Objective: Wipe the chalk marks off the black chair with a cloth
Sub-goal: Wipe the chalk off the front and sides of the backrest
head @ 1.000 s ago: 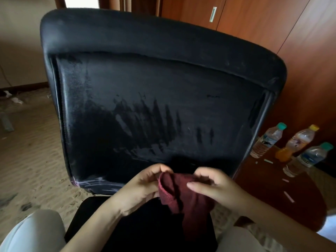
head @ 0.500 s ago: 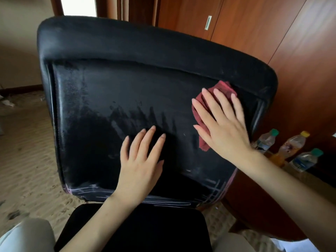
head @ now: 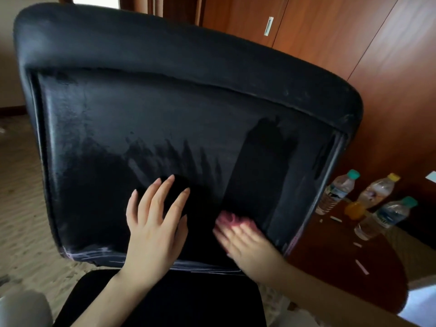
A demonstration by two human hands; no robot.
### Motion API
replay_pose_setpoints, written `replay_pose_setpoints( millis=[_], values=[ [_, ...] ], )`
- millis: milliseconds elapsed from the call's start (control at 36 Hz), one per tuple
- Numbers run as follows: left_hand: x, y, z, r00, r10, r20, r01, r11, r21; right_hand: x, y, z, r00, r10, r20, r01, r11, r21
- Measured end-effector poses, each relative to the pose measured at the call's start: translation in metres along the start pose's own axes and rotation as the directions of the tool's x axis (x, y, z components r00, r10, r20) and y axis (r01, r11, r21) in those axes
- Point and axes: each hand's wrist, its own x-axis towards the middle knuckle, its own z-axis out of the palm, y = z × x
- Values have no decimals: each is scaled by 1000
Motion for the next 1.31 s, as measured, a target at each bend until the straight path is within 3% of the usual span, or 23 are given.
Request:
replay_pose_setpoints(
  millis=[111, 222, 361, 444, 556, 778, 917, 972, 1028, 1167, 1306],
  values=[
    [-6, -4, 0, 1000, 2, 24, -2, 1000, 27, -14, -13, 7, 964, -166, 208, 175, 984, -24],
    [-7, -8, 0, 999, 19, 39, -20, 999, 48, -4, 15, -12, 966, -225, 129, 230, 973, -26],
    [-8, -9, 0, 999, 28, 34, -31, 997, 73, 15, 94, -56, 992, 8, -122, -15, 998, -58],
    [-9, -8, 2, 999, 22, 32, -25, 997, 75, 8, 120, -73, 985, 122, -119, -134, 986, -95],
    [-10, 1, 5, 999, 7, 31, -8, 999, 44, -12, 90, -55, 985, 150, -83, -159, 981, -107],
    [-22, 23, 22, 976, 174, 131, -173, 985, -14, -46, 38, -12, 991, -11, 131, 23, 995, -92],
    [-19, 42, 27, 960, 230, 158, -224, 973, -56, -66, 21, -5, 881, -285, 379, 334, 940, -70],
    [-16, 47, 28, 956, 246, 158, -237, 969, -72, -65, 31, -7, 852, -349, 391, 398, 916, -50],
    [-13, 50, 30, 954, 257, 157, -247, 966, -83, -61, 50, -14, 870, -376, 319, 417, 906, -70],
    [-4, 56, 32, 949, 278, 151, -265, 959, -104, -54, 112, -47, 978, -203, 48, 207, 973, -107],
    [0, 64, 36, 949, 277, 152, -264, 959, -103, -47, 173, -79, 989, 133, -70, -140, 984, -108]
  ],
)
